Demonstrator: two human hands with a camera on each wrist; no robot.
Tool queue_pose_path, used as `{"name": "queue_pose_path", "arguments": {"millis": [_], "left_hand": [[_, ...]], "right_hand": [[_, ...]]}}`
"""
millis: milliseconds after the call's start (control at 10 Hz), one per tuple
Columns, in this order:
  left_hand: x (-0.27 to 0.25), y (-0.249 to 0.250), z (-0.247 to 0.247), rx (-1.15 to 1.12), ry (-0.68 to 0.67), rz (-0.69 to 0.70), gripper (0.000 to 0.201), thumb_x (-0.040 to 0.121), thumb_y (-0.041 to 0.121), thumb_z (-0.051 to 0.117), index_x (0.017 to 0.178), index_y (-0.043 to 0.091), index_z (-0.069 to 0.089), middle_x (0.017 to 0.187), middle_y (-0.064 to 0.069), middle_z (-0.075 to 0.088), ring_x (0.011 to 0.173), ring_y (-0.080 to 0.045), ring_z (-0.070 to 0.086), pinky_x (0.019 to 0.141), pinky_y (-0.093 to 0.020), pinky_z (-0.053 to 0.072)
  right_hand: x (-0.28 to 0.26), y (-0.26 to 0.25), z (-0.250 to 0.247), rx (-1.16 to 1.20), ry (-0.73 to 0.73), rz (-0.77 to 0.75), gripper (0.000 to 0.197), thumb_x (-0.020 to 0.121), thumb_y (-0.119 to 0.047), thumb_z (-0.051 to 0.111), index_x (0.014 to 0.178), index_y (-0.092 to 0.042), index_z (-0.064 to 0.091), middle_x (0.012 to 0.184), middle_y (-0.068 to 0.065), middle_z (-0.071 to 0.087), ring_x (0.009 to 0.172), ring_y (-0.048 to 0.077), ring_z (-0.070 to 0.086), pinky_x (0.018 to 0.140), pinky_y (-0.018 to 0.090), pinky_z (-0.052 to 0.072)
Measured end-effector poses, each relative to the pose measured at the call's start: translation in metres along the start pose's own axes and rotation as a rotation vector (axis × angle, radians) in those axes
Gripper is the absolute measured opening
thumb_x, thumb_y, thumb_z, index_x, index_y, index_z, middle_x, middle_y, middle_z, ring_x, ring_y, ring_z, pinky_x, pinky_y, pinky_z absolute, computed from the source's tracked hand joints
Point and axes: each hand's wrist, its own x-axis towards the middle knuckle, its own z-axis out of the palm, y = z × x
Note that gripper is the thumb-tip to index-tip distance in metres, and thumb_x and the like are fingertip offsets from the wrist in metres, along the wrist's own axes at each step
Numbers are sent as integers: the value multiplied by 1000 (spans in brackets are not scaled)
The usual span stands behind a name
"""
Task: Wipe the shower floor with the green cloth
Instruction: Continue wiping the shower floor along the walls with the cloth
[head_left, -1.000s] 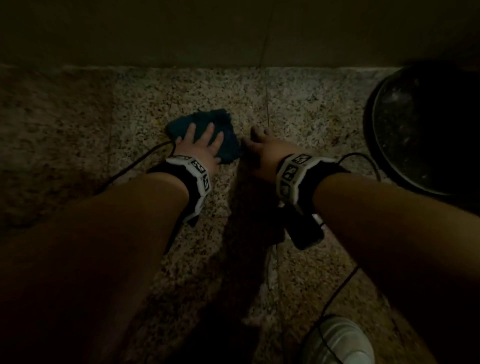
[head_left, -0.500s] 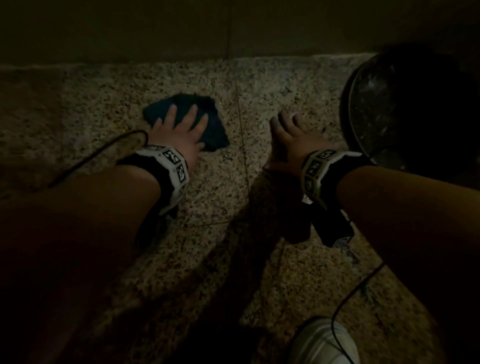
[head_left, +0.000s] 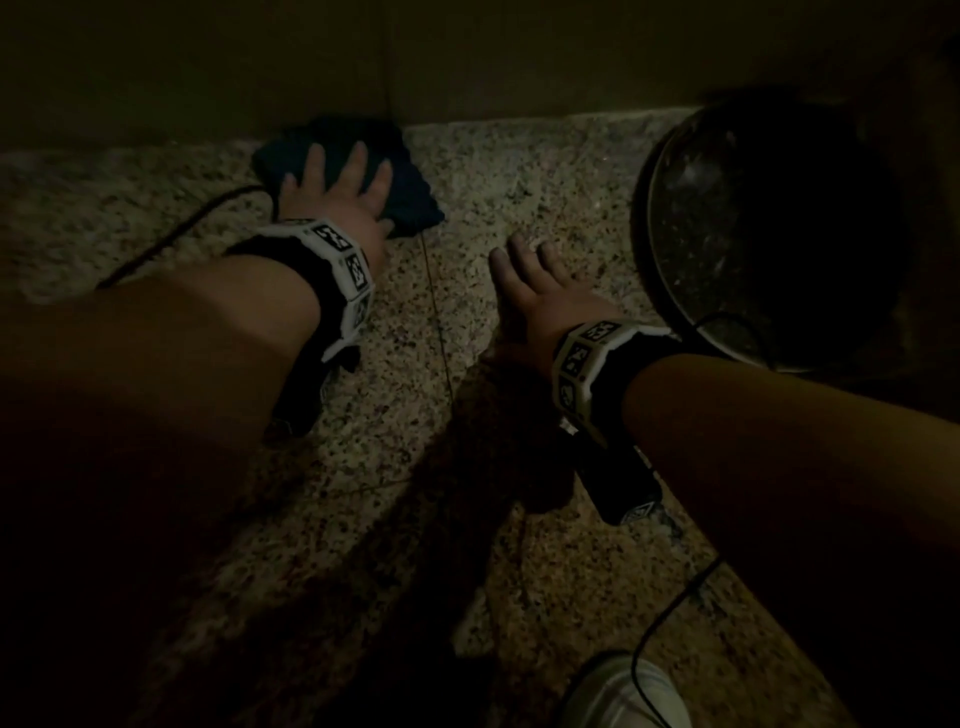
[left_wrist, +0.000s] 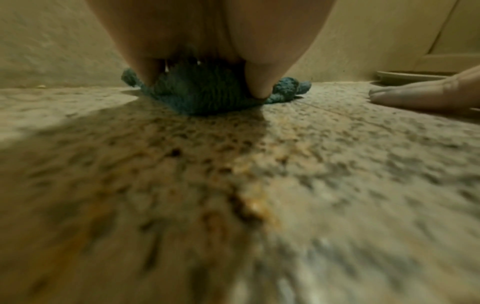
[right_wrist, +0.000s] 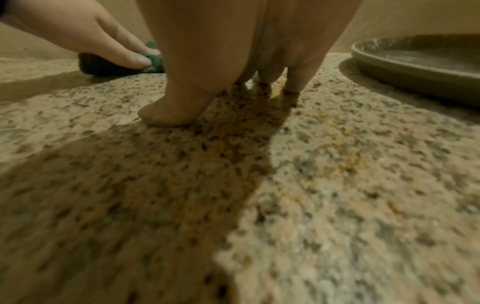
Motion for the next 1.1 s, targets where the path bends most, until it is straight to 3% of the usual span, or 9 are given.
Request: {"name": "queue_pose_path", "arguments": {"millis": [300, 500, 600, 700, 800, 1100], "left_hand": [[-45, 24, 15, 58, -211, -64, 61, 103, 35, 25, 150, 25, -12, 156, 1, -21, 143, -34, -13, 115, -47, 10], [-61, 34, 20, -51, -106, -68, 58, 101, 28, 33, 152, 23, 6, 159, -5, -7, 145, -32, -4, 115, -52, 6], [-60, 40, 19, -32, -163, -94, 61, 101, 29, 36, 152, 23, 3, 158, -5, -11, 145, -33, -5, 115, -53, 7], [-60, 46, 19, 39, -301, -144, 66, 102, 35, 32, 150, 24, -11, 155, -2, -26, 143, -35, -15, 115, -49, 8], [-70, 49, 26, 49, -330, -105, 60, 103, 38, 21, 149, 27, -16, 153, 3, -29, 142, -32, -19, 116, -45, 4], [-84, 47, 47, 54, -264, -3, 58, 103, 38, 20, 149, 29, -16, 153, 5, -29, 142, -30, -21, 116, -44, -1]], "right_hand": [[2, 1, -2, -4, -19, -16, 102, 90, -44, 60, 147, -28, -23, 152, -6, -32, 143, 23, -23, 116, 44, -3], [1, 1, -3, 23, -48, -28, 104, 89, -43, 62, 147, -29, -23, 151, -6, -34, 143, 24, -24, 116, 45, -4], [5, 3, 1, 1, -39, -15, 107, 87, -44, 64, 146, -29, -24, 150, -7, -36, 142, 25, -25, 116, 46, -5], [8, 4, 5, 34, -12, -51, 106, 88, -45, 62, 146, -29, -25, 150, -7, -36, 142, 24, -26, 116, 45, -5], [9, 5, 6, 27, -2, -64, 103, 89, -49, 59, 146, -28, -24, 151, -7, -35, 142, 23, -25, 116, 45, -5], [-5, 6, 4, 42, 65, -73, 98, 87, -61, 52, 150, -27, -16, 155, -6, -27, 144, 21, -20, 119, 45, 6]]}}
